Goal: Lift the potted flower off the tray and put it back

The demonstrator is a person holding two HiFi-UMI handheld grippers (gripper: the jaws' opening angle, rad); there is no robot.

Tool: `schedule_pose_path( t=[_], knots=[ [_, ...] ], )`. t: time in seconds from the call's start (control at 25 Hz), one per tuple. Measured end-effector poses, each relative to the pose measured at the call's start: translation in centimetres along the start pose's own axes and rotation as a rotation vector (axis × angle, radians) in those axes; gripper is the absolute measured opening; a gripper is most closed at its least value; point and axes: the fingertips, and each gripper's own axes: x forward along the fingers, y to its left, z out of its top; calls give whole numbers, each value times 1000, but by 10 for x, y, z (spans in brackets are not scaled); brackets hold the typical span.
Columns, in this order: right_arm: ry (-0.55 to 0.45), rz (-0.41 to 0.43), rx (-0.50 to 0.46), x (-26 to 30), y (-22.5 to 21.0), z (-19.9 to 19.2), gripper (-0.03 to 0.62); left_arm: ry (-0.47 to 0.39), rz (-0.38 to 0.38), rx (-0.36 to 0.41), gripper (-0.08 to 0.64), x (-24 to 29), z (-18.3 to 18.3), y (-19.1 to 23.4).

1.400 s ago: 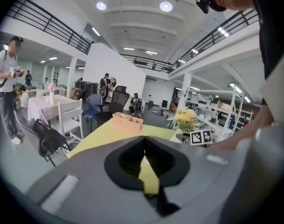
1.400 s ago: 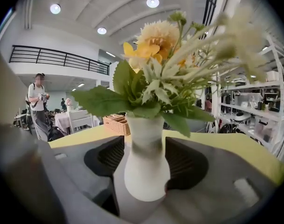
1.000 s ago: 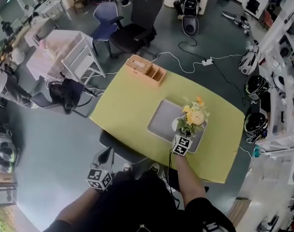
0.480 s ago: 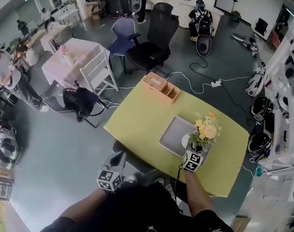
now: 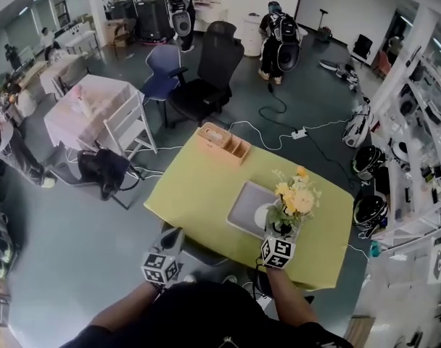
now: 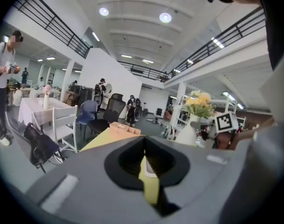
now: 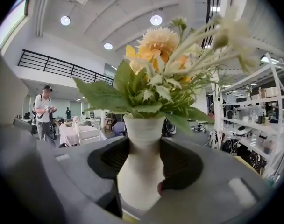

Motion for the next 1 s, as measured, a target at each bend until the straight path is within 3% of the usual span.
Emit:
schedule_pose_path(
  t=[0.52, 1.0],
  knots=[
    [-26, -33, -22, -76, 29, 34, 212, -1, -232, 53, 8, 39, 15, -41],
    [-43, -83, -15, -124, 30, 31, 212, -2, -392, 94, 8, 55, 17, -83]
  ],
)
